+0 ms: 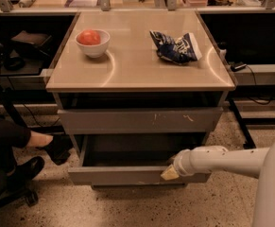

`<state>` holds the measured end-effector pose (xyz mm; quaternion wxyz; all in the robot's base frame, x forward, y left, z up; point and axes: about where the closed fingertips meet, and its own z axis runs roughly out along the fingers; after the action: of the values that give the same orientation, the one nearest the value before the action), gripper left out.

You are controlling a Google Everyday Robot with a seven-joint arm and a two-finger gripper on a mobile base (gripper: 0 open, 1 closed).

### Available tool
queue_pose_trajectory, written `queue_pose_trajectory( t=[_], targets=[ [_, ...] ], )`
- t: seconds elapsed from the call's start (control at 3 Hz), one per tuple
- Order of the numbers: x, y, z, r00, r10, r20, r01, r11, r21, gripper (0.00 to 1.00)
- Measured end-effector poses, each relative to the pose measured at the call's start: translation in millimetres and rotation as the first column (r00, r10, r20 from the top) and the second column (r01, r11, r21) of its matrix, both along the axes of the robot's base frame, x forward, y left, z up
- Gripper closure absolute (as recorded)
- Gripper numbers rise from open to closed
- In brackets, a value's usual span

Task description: Open middle drawer

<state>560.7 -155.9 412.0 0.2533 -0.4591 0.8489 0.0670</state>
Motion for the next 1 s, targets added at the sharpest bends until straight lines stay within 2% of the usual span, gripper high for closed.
queue_pose_trajectory(
  t=[0.67, 1.0],
  targets=[
    [-3.6, 0.5, 3.7, 0.9999, -0.002, 0.015, 0.002, 1.000, -0.001, 1.00],
    [-11.4, 1.3, 5.6, 0.9991, 0.005, 0.041, -0.005, 1.000, -0.001, 1.00]
  ],
)
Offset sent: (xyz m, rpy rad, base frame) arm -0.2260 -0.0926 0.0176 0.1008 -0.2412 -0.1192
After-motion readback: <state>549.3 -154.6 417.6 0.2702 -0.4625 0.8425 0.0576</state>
